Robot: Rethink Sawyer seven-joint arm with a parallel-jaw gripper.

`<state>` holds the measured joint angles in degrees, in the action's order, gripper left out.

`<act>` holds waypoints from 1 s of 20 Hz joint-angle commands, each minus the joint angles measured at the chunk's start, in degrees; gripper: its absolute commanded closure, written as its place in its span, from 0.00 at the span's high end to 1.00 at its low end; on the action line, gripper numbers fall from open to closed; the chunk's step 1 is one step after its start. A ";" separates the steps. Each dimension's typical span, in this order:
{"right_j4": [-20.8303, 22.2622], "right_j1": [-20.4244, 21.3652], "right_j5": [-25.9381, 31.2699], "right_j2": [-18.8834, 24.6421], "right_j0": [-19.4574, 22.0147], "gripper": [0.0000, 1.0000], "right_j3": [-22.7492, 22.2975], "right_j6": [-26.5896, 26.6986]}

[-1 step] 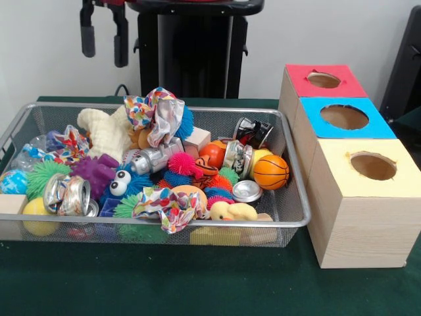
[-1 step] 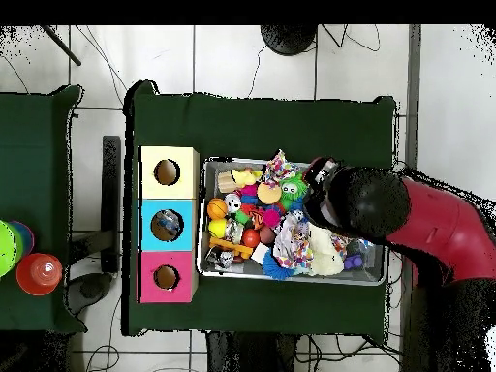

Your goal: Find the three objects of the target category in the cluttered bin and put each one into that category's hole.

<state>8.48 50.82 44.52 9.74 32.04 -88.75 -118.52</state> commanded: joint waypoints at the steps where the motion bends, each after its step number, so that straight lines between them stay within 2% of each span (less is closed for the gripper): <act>1: 7.09 -1.80 1.60 5.79 4.43 1.00 -5.92 18.38; 9: 12.83 -3.68 -7.00 7.93 9.69 1.00 -13.60 16.87; 13: 15.22 -3.58 -7.48 7.77 10.37 1.00 -15.88 13.66; 20: 18.97 -3.74 -12.25 7.63 11.12 1.00 -19.90 9.75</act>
<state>21.87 49.27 36.89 12.86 42.37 -99.87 -118.52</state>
